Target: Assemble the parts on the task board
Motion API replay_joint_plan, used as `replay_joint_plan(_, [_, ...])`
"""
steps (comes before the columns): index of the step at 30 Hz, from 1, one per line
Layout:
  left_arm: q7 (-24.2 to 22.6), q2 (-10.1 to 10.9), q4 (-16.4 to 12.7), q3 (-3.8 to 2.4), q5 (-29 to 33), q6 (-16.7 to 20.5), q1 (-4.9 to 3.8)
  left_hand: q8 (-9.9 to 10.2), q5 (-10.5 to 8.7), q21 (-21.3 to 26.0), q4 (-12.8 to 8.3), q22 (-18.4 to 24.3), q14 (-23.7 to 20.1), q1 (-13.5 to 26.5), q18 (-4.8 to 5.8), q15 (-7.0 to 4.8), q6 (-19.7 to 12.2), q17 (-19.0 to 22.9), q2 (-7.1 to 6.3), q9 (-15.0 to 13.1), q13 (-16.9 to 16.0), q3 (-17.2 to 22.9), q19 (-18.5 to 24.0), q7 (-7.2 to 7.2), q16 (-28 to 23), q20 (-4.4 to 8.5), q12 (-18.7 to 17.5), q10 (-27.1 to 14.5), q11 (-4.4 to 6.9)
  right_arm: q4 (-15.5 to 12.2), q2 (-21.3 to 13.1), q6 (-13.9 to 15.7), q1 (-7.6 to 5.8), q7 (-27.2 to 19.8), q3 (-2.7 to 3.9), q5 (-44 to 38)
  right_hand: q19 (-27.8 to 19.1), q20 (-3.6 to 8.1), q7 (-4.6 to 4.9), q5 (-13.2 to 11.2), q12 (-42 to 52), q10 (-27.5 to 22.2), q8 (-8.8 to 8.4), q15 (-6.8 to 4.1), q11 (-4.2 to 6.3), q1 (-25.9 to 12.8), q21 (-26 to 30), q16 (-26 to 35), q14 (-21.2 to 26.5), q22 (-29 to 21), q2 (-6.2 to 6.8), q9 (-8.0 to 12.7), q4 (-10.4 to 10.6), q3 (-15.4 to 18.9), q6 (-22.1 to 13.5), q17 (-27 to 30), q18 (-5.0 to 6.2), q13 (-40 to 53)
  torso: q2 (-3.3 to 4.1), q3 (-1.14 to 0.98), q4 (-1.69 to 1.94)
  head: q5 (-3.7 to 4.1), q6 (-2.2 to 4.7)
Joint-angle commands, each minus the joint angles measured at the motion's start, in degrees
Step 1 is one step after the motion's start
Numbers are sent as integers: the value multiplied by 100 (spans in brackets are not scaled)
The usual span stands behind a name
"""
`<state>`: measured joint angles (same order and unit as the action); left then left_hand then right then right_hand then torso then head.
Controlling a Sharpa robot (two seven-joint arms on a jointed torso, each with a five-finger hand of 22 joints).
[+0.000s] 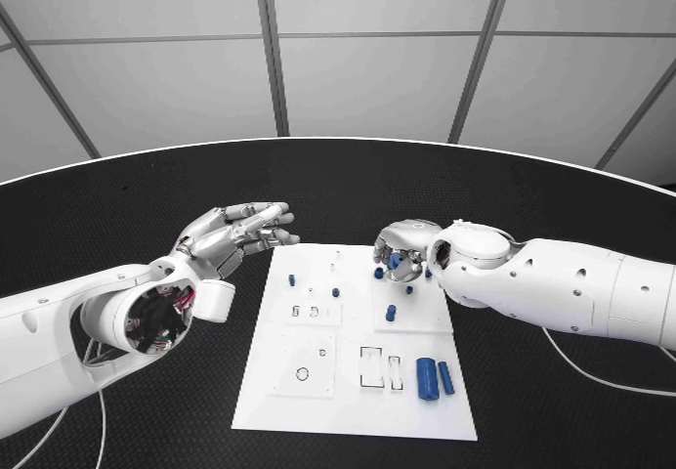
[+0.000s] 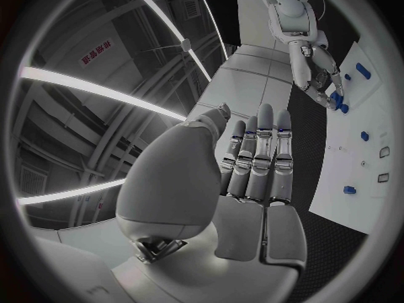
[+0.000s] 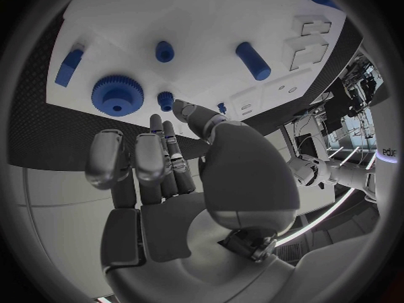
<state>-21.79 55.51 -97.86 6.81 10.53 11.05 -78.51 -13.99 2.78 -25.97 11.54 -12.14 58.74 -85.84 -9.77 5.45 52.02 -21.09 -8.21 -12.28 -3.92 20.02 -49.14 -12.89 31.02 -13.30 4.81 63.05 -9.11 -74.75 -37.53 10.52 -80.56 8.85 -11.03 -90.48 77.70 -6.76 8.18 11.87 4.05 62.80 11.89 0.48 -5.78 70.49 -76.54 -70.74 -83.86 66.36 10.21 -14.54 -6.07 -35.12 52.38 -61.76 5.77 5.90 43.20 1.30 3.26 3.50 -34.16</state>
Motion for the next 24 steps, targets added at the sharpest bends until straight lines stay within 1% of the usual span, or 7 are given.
replay_joint_plan(1, [-2,-2,-3,0,1,-2,-2,18,10,-30,-3,-8,-42,64,-53,15,-30,-9,-15,-5,5,30,40,-2,21,11,-20,-19,-2,15,13,-32,-2,12,0,-19,47,2,4,-23,19,-21,-21,38,-7,-27,-39,-18,-173,5,30,-7,42,-2,-26,-4,-102,-6,30,0,12,2,-4])
replay_joint_plan(7, [-5,-5,-11,0,25,-15,-8,23,10,-33,-5,-9,-48,74,-53,19,-38,-14,-18,-5,5,39,44,-7,28,10,-29,-28,-7,57,35,-47,-3,27,0,-36,64,1,0,-28,29,-10,-13,37,-4,-28,-62,-41,-173,46,19,-16,55,-5,-20,-24,-109,-5,54,-7,23,-1,-1])
replay_joint_plan(15, [1,-10,-19,-1,41,-24,-14,23,10,-33,-5,-9,-48,74,-53,19,-38,-14,-18,-5,5,39,44,-7,28,10,-29,-28,-7,90,94,-53,-4,10,0,-40,65,1,4,-35,41,5,-7,36,-1,-34,-67,-58,-173,54,14,-24,69,-5,-17,-35,-109,-4,90,1,42,-10,14])
replay_joint_plan(16, [4,-11,-21,-1,42,-29,-15,23,10,-33,-5,-9,-48,74,-53,19,-38,-14,-18,-5,5,39,44,-7,28,10,-29,-28,-7,100,101,-54,-4,8,0,-41,65,1,4,-35,41,5,-7,36,-1,-34,-67,-58,-173,54,14,-24,69,-5,-17,-35,-109,-4,93,0,39,-13,9])
replay_joint_plan(21, [19,-9,-31,-1,43,-57,-19,29,10,-37,-8,-10,-55,82,-54,23,-49,-20,-21,-5,5,49,48,-11,35,8,-40,-39,-12,149,128,-66,-4,-4,0,-41,60,2,7,-43,57,27,1,33,5,-42,-68,-71,-168,54,0,-36,92,-8,-15,-34,-107,-1,115,-4,56,-6,8])
replay_joint_plan(24, [23,-9,-33,-2,43,-75,-22,29,10,-37,-8,-10,-55,82,-54,23,-49,-20,-21,-5,5,49,48,-11,35,8,-40,-39,-12,169,143,-91,-4,-11,0,-41,65,2,9,-44,63,36,4,31,7,-42,-75,-82,-168,67,-6,-41,99,-11,-13,-44,-109,0,124,-3,47,-13,5])
